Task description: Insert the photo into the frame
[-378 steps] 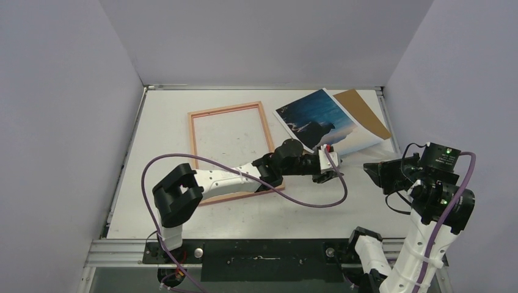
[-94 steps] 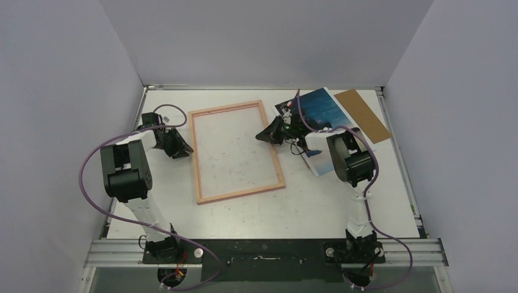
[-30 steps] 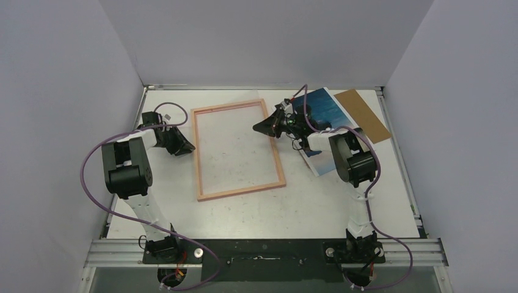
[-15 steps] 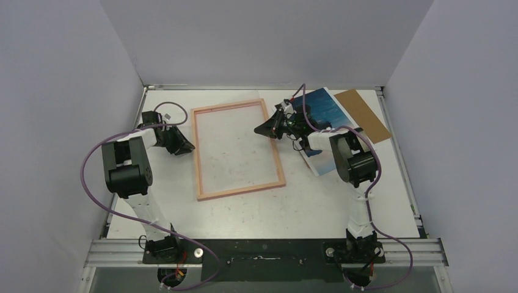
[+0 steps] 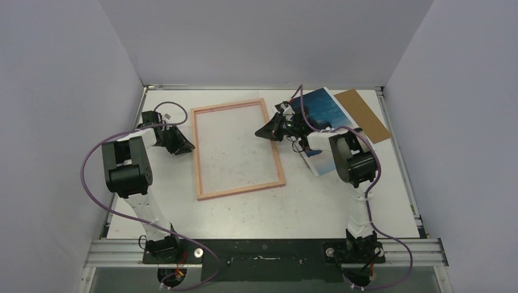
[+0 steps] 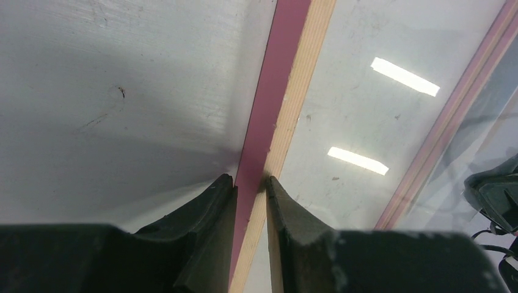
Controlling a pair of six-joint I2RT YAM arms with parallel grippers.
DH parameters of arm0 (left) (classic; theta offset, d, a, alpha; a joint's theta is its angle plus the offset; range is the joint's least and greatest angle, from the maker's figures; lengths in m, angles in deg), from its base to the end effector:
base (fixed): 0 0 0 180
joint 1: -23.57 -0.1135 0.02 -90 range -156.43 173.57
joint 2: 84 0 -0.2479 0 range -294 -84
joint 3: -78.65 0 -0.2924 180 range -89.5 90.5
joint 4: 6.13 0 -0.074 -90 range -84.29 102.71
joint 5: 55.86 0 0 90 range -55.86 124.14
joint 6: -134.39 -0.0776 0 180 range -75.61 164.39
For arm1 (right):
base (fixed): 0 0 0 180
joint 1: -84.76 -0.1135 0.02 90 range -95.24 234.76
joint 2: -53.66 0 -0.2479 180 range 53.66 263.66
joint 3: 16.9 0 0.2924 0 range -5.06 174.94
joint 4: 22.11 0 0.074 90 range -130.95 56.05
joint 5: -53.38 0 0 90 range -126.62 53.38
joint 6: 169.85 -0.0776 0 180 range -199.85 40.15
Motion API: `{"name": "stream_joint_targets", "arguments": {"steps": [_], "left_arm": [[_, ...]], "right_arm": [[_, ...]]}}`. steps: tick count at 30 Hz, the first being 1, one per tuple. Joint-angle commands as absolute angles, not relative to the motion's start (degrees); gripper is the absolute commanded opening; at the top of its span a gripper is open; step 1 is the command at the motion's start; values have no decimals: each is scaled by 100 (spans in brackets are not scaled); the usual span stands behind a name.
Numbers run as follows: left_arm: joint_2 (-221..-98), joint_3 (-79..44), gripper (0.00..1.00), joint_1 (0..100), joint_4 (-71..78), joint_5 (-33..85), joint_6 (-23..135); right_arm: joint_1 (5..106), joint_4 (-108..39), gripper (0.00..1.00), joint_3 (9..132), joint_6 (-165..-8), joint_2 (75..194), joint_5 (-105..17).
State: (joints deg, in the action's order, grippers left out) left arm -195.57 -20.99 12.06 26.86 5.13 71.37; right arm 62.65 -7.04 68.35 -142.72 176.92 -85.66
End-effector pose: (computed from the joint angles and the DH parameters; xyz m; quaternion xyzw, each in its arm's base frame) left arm 0.4220 0.0475 0.0648 -0.2583 0.9094 -0.2710 0.1813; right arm 0.4424 0.2430 0.0921 0.0492 0.7908 0.5946 0.1369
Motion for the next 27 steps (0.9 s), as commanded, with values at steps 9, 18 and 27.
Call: {"name": "stream_joint_targets", "arguments": {"steps": [9,18,27], "left_arm": [[-19870,-2061,25,1223,2928,1116,7115],[-19796,-1906,26,1223,3185,1149,7059],[-19679,-1755,28,1223,3416,1208,7002]], "right_arm": [[6043,-1937,22,7288,-13017,17371,-8136],[6044,-2279,49,7397,-12701,17239,-7902],[6066,-2866,49,7606,-12562,17258,-7661]]}}
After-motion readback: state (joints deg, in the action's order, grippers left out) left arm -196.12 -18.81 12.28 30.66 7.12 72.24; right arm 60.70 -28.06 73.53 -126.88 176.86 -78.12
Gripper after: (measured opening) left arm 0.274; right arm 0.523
